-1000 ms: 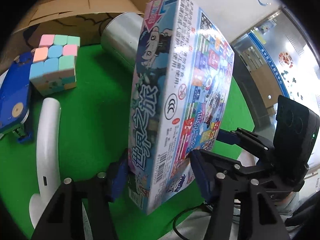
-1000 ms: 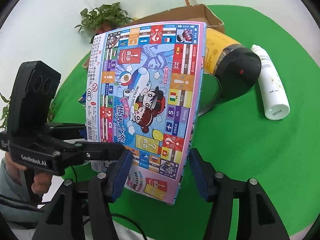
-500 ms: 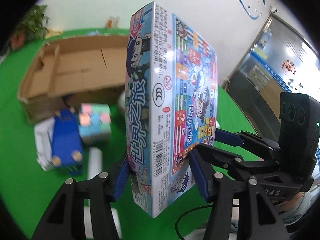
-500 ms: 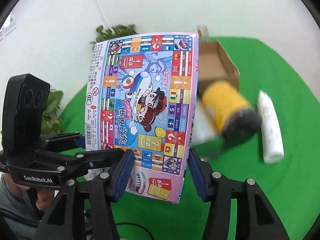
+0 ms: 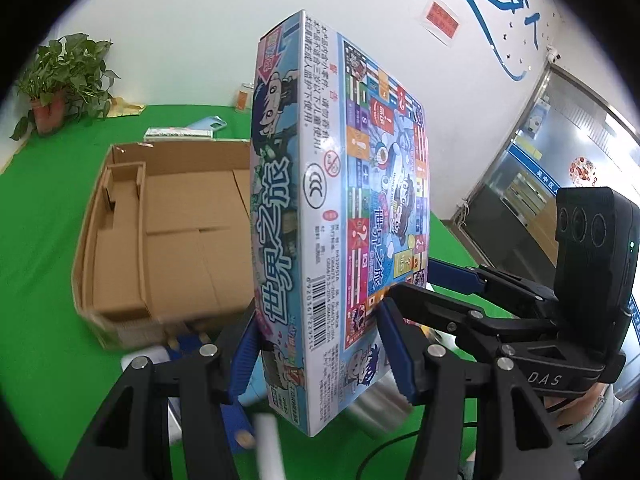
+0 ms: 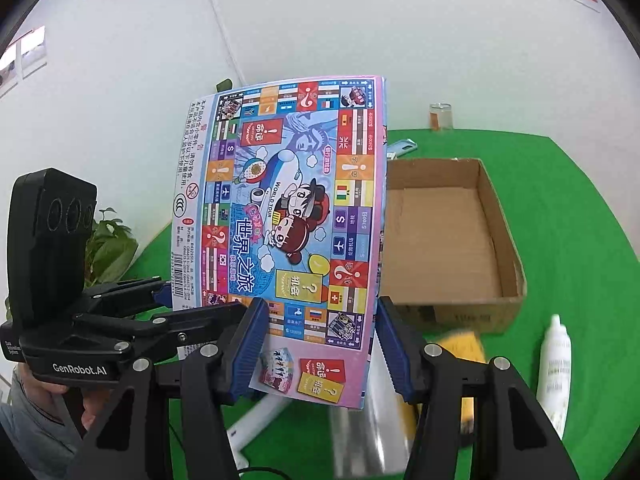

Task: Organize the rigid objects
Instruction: 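Lift the board-game box with both grippers and carry it over the large box, then lower the board-game box flat beside the insert and open both grippers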

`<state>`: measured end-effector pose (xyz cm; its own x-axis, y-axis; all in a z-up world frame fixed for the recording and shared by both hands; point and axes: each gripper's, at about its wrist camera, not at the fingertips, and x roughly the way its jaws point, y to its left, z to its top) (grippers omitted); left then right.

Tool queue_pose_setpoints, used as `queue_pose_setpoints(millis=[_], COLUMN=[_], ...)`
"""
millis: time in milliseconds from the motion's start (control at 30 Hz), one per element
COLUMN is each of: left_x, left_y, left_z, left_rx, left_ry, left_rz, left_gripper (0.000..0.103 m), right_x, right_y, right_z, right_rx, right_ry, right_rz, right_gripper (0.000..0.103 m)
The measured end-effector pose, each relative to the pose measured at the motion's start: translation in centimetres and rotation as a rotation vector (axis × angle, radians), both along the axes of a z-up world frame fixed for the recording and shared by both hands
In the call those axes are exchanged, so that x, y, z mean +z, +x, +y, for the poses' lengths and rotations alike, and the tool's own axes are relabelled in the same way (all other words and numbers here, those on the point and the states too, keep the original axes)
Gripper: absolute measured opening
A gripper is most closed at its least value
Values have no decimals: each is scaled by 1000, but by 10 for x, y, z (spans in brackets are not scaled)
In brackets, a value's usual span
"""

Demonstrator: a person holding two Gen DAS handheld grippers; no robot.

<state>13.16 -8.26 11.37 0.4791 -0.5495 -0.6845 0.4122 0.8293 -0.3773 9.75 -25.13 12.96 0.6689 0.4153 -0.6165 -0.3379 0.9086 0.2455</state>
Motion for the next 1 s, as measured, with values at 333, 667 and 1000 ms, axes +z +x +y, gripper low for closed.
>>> queue_pose_setpoints(millis=[333,667,1000], left_x=[-14,-86,-113], left_y=[85,121,116], left_z=[23,37,23], left_rx=[48,96,150], left_ry=[19,72,267], left_rz=[72,265,276], left_gripper=[56,55,56], right_x=[-9,-86,-170], right_y=[42,123,163], right_z=[10,30,44], right_rx=[67,111,121], right_ry=[-14,12,-7], right_rz=[96,318,527], right_gripper=[53,53,29])
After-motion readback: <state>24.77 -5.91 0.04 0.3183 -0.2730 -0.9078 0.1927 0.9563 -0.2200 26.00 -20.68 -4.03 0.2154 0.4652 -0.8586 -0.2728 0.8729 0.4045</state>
